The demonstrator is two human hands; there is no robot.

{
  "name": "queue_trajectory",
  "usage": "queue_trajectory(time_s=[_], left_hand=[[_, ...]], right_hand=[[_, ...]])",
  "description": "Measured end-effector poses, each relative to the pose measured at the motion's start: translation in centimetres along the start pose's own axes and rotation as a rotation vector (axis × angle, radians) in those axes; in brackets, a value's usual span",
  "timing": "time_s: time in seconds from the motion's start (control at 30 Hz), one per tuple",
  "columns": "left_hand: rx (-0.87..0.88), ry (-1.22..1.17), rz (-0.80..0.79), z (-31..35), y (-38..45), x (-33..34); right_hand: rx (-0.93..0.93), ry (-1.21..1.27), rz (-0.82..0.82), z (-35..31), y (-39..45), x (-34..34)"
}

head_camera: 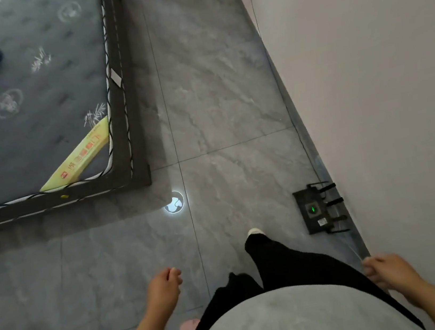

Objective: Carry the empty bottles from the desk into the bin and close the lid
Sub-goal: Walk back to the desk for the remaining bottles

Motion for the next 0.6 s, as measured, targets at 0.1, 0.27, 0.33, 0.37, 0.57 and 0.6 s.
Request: queue_trajectory(time_s=[0.1, 0.27, 0.33, 0.37, 0.57, 0.6], left_hand=[[-0.028, 0.0, -0.009, 2.5, 1.4, -0.5], [-0.162, -0.109, -0.001, 3.7, 3.2, -2.3], [-0.217, -0.144, 0.006, 4.3, 4.4, -3.4], [-0.233, -0.142, 0.016, 4.7, 5.3, -4.1], [-0.218, -0.108, 0.001, 11.4, 12.8, -9.6], [-0.212, -0.093, -0.003, 12.7, 14.1, -10.5]], right_hand=[[-0.086, -0.001, -0.044, -7.2, 1.6, 1.4], [-0.154, -0.032, -0.088, -17.8, 3.6, 5.1], [-0.157, -0.031, -0.098, -21.3, 4.8, 6.6], [-0.156, -0.047, -0.098, -22.8, 5.4, 7.3], [-0.121, -0.07, -0.075, -30.4, 8.8, 11.2], [-0.109, -0.072, -0.066, -31.3, 9.2, 11.6]])
Point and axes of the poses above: each hand's wrist, its own y-axis towards the middle knuckle, its own x-axis out of the palm, z = x × y, the point moved 4 cm from there along y, towards the middle knuckle, and after that the axes turned 15 degrees about y, right-handed, at the moved point
